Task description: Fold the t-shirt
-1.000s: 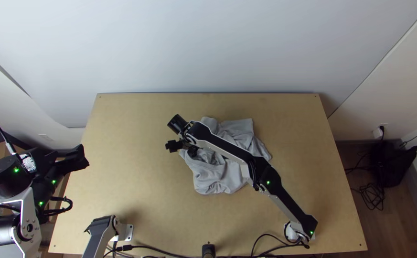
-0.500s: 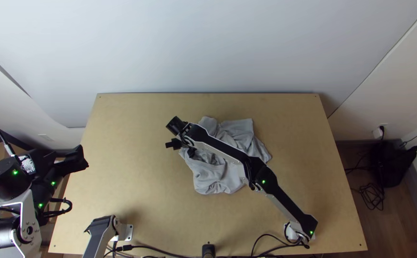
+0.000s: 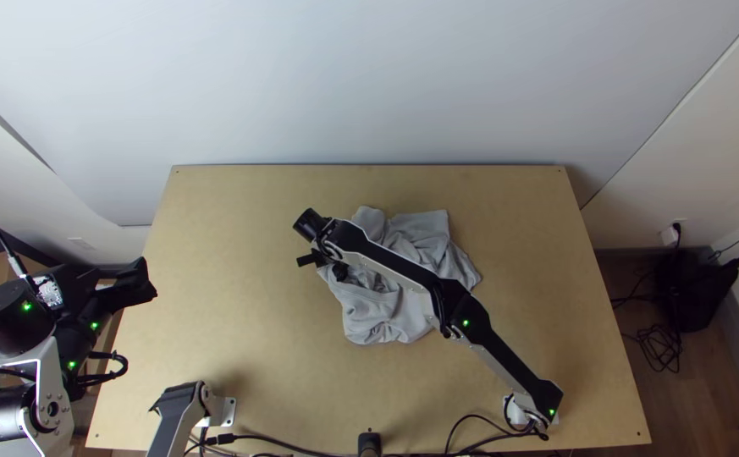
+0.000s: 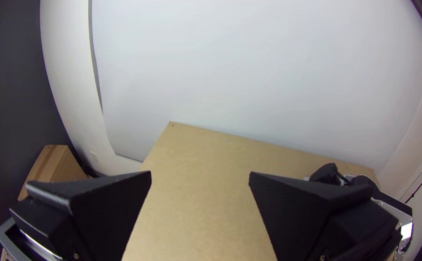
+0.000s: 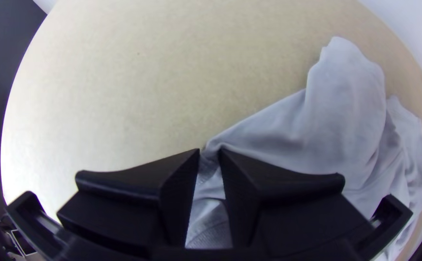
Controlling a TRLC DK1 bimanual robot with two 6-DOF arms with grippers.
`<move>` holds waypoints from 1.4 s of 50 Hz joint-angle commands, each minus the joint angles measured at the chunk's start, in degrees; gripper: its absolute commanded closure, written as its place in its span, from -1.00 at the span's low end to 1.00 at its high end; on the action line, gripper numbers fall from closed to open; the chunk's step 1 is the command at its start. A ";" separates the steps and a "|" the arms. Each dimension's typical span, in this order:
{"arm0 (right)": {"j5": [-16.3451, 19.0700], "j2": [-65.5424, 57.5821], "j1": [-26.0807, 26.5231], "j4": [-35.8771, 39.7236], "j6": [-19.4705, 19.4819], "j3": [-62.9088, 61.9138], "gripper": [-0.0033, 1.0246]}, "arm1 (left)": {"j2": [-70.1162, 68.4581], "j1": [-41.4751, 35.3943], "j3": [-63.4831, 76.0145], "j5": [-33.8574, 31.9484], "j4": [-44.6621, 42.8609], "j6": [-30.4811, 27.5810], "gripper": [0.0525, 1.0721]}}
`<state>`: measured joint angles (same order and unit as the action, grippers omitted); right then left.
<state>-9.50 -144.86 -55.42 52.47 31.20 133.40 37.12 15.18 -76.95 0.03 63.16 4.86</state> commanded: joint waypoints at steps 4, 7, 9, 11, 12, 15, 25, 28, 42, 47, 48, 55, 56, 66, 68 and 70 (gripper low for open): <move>0.36 -2.62 -0.66 4.57 -0.70 -1.57 0.95 | -0.65 0.55 -0.31 0.06 0.04 -1.00 -0.91; 0.36 -1.66 -0.66 4.66 -0.88 -1.74 0.95 | -0.56 0.55 -0.31 0.06 -0.05 -1.08 -0.91; 0.36 -0.60 -0.66 4.66 -0.79 -1.74 0.95 | -0.56 0.55 -0.31 0.06 -0.14 -1.17 -0.91; 0.36 0.89 -0.48 4.66 -0.53 -1.74 0.95 | -0.56 0.55 -0.31 0.06 -0.14 -1.44 -0.91; 0.36 1.68 -0.30 4.66 -0.44 -1.66 0.95 | -0.56 0.55 -0.22 0.06 -0.14 -1.52 -0.91; 0.36 4.58 0.14 4.57 -0.26 -1.48 0.95 | -0.56 0.55 0.22 0.06 -0.23 -1.87 -0.91; 0.36 14.95 3.21 4.57 1.58 -2.36 0.95 | -0.39 0.46 1.63 -0.12 -1.37 -1.79 -0.91; 0.36 18.82 4.18 4.49 2.37 -3.50 0.95 | -0.03 0.29 1.54 -0.12 -1.98 -1.70 -0.91; 0.36 36.84 9.72 4.57 1.85 -15.37 0.95 | 2.34 -2.96 2.33 -0.47 -5.50 -0.29 -0.91; 0.53 44.49 11.82 4.49 1.67 -21.52 0.95 | 3.66 -6.21 3.65 -0.47 -7.96 1.64 -0.91; 0.53 45.89 12.26 4.49 1.41 -22.75 0.95 | 4.01 -7.01 4.09 -0.47 -8.58 1.82 -0.91; 0.62 55.82 15.96 3.87 0.44 -30.04 0.95 | 5.94 -10.87 6.63 -0.47 -12.79 2.08 -0.91; 0.62 57.23 16.22 3.87 0.44 -31.10 0.95 | 6.29 -11.40 6.81 -0.47 -13.23 2.08 -0.91; 0.71 71.82 17.89 3.96 -0.35 -40.24 0.95 | 10.34 -17.73 9.18 -0.47 -18.60 1.64 -0.91; 0.88 74.54 18.24 4.13 -0.35 -42.00 0.95 | 10.86 -20.37 9.62 -0.47 -19.56 1.64 -0.91; 0.97 77.18 18.33 4.66 -0.35 -43.67 0.95 | 11.39 -22.83 10.15 -0.47 -20.62 1.73 -0.91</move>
<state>-8.82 -74.52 -37.69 56.49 31.42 93.41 47.46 -3.18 -68.47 -0.01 44.84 5.63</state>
